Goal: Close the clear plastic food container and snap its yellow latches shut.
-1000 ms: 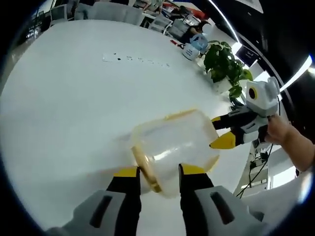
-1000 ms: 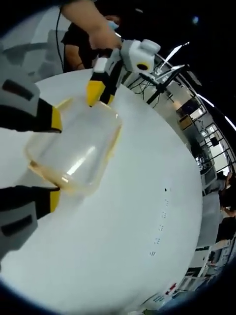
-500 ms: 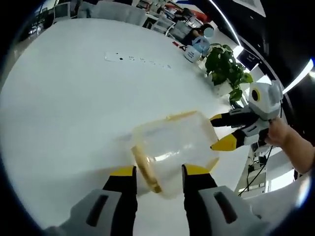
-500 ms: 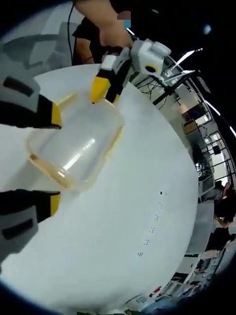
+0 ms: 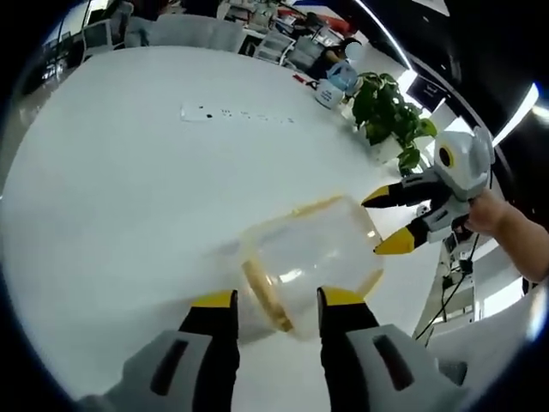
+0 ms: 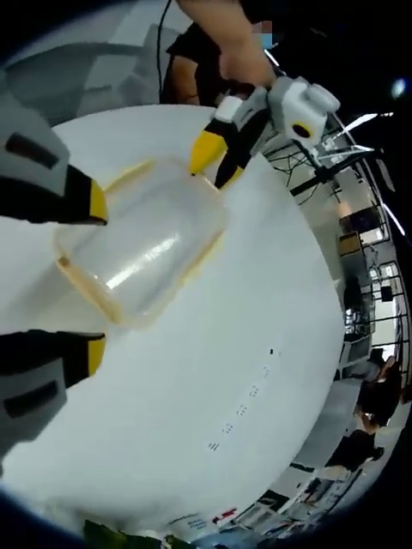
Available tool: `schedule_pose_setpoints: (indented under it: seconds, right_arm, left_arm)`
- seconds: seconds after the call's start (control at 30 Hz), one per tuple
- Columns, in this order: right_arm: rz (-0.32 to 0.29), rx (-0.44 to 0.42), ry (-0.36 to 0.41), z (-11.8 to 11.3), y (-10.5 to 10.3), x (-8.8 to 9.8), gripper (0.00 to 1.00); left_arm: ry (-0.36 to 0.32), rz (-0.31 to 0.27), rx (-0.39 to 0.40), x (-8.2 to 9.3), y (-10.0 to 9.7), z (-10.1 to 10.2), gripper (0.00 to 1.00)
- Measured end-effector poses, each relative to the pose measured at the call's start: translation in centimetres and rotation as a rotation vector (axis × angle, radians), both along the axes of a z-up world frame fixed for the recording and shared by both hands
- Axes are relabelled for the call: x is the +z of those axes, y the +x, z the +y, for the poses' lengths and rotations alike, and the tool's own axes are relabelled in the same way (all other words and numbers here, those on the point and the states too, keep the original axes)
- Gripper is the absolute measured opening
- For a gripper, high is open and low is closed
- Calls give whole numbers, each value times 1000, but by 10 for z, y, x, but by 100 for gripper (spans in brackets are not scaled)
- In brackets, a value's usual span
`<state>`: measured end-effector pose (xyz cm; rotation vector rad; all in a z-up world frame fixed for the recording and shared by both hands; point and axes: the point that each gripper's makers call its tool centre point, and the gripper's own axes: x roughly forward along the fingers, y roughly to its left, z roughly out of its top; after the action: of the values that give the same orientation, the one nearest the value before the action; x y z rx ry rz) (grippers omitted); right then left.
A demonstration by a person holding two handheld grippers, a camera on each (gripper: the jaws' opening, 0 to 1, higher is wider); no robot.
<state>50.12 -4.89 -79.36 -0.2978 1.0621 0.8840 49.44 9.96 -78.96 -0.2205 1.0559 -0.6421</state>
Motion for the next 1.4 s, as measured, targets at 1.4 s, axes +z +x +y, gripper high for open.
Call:
schedule_pose_setpoints:
  seconds: [1.4]
  right_arm:
    - [-87, 367, -146, 10, 0, 14, 36]
  left_arm:
    - [233, -173, -489, 26, 5, -23, 27]
